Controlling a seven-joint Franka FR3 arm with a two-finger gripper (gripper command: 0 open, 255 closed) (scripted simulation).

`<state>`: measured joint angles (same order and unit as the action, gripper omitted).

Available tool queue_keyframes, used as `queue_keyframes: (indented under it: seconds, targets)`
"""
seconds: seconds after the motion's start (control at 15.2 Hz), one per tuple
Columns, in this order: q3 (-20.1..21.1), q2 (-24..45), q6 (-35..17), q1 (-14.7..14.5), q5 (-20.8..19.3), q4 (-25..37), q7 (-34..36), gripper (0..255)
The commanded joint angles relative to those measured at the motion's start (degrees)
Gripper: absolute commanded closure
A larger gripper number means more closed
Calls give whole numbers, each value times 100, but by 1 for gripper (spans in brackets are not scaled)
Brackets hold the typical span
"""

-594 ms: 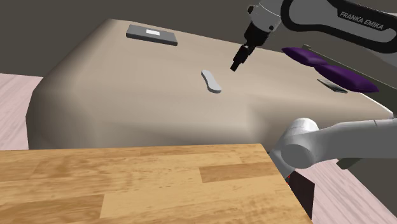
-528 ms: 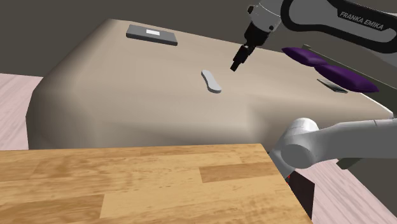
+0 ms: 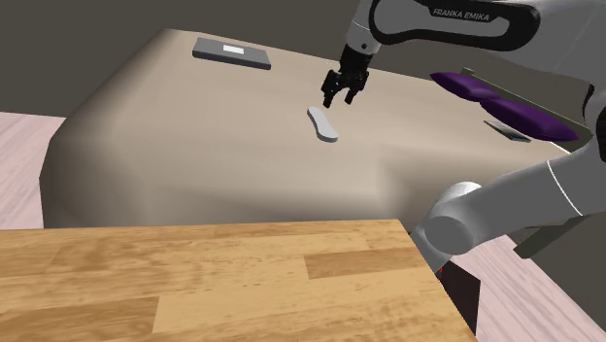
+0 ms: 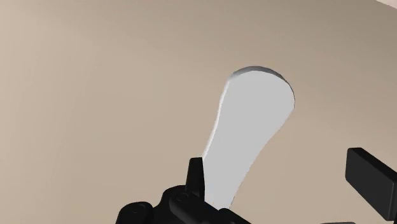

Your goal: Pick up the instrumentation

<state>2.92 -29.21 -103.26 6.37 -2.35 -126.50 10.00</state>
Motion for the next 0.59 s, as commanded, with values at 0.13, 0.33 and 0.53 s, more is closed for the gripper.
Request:
queue_keyframes:
  seconds: [0.13,0.33,0.53]
  targets:
    - [-82,878,-106,294,192,432,801,0]
    - [-187,1521,-204,477,359,736,1349,0]
    - [-197,1579,-365,487,372,616,1385,0]
